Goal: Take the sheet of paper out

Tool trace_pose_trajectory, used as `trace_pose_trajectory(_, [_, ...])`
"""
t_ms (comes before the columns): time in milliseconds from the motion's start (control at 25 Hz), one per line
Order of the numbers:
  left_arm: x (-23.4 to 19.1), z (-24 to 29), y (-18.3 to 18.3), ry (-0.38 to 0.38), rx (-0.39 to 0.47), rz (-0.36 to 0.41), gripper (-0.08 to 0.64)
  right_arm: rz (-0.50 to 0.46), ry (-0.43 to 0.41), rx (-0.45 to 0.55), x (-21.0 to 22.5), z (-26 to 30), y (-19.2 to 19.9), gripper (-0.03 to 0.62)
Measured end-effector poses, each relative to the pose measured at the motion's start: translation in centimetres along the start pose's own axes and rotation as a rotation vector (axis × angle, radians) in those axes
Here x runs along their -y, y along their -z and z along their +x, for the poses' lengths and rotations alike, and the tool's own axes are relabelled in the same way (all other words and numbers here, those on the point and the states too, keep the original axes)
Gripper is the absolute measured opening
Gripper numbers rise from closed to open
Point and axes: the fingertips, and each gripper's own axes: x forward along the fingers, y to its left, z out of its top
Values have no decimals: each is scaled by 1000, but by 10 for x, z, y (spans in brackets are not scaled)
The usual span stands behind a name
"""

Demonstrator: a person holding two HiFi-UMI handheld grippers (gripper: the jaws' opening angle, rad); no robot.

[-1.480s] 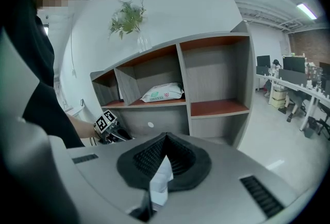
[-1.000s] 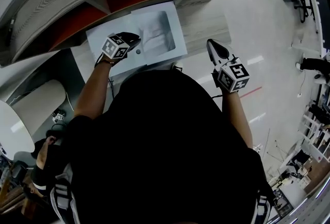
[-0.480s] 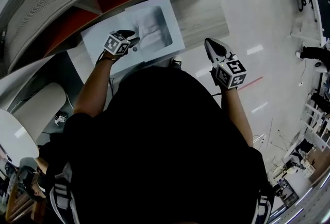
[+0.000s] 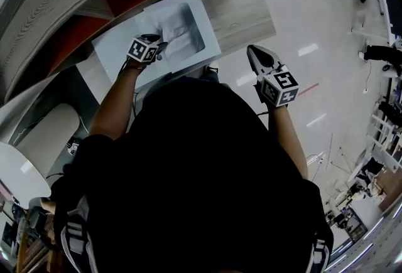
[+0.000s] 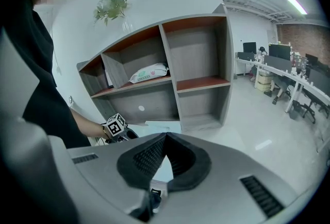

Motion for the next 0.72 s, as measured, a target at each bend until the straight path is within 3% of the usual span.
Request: trace_pose_trajectory(720, [-20, 34, 8, -82, -107, -45, 164, 50, 36, -27, 17, -13, 22, 12])
